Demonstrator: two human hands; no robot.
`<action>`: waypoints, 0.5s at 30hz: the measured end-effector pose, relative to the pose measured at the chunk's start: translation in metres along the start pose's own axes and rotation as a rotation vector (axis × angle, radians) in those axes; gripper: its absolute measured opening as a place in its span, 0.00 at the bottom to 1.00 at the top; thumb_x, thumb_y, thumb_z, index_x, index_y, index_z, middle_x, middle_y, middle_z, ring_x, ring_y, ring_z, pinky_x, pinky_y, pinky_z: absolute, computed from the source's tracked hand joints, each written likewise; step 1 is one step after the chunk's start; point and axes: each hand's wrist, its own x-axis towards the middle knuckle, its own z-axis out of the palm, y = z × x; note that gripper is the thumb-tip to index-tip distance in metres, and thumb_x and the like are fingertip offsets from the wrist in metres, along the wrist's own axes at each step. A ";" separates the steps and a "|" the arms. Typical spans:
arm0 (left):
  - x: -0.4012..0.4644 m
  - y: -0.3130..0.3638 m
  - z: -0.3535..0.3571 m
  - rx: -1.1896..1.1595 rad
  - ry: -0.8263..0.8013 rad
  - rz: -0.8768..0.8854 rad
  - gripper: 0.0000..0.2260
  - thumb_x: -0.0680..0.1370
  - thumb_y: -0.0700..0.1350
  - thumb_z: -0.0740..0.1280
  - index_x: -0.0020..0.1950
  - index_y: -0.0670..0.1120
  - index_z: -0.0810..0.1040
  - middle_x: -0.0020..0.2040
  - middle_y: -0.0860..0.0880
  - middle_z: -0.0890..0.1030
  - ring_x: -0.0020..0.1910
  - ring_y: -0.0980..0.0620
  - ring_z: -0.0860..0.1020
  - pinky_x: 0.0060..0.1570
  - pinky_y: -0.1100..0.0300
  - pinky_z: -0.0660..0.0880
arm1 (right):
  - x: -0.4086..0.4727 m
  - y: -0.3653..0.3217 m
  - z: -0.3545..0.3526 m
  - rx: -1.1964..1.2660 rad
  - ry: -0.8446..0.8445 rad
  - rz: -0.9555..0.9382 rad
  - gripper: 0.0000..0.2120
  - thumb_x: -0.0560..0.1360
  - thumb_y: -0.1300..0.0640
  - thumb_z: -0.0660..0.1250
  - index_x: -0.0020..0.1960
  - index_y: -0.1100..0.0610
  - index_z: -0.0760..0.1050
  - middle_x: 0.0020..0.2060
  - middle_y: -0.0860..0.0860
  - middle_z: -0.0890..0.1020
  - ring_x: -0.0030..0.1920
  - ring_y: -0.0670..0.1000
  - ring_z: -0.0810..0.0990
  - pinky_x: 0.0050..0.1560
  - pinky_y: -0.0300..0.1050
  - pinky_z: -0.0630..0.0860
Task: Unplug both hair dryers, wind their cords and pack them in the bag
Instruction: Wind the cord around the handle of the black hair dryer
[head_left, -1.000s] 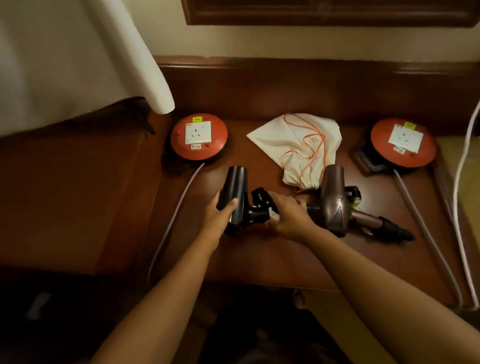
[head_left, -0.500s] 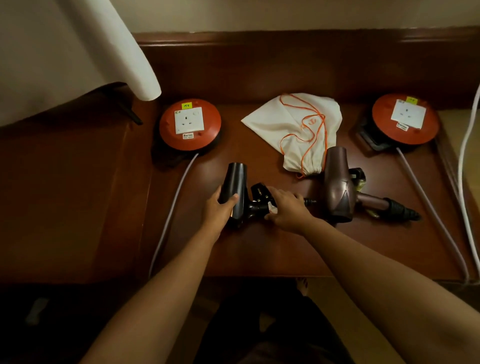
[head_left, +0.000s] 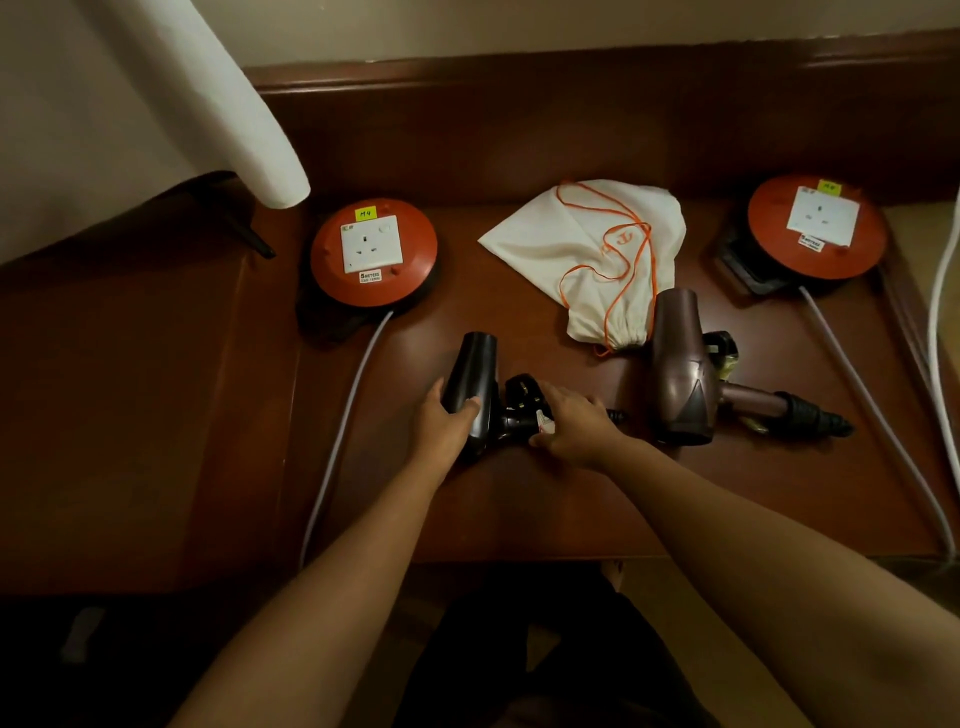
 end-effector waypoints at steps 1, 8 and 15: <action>0.000 0.000 0.000 0.011 -0.003 0.005 0.27 0.78 0.47 0.67 0.75 0.45 0.62 0.65 0.47 0.75 0.58 0.50 0.76 0.55 0.57 0.73 | 0.001 0.001 0.001 -0.001 -0.005 0.000 0.35 0.70 0.49 0.71 0.72 0.52 0.59 0.63 0.52 0.74 0.64 0.55 0.71 0.65 0.55 0.60; 0.000 -0.001 0.001 0.077 -0.014 0.005 0.30 0.77 0.49 0.68 0.76 0.48 0.62 0.66 0.46 0.75 0.61 0.47 0.76 0.60 0.50 0.75 | 0.002 0.007 0.002 -0.034 -0.007 0.019 0.39 0.71 0.44 0.70 0.75 0.55 0.55 0.66 0.53 0.72 0.66 0.55 0.69 0.69 0.55 0.58; -0.007 0.015 0.002 0.348 0.054 0.122 0.33 0.76 0.49 0.68 0.77 0.48 0.57 0.73 0.44 0.64 0.72 0.43 0.64 0.68 0.48 0.66 | -0.014 0.005 -0.008 -0.001 0.035 0.025 0.37 0.72 0.38 0.66 0.74 0.54 0.59 0.67 0.55 0.71 0.67 0.58 0.69 0.68 0.55 0.62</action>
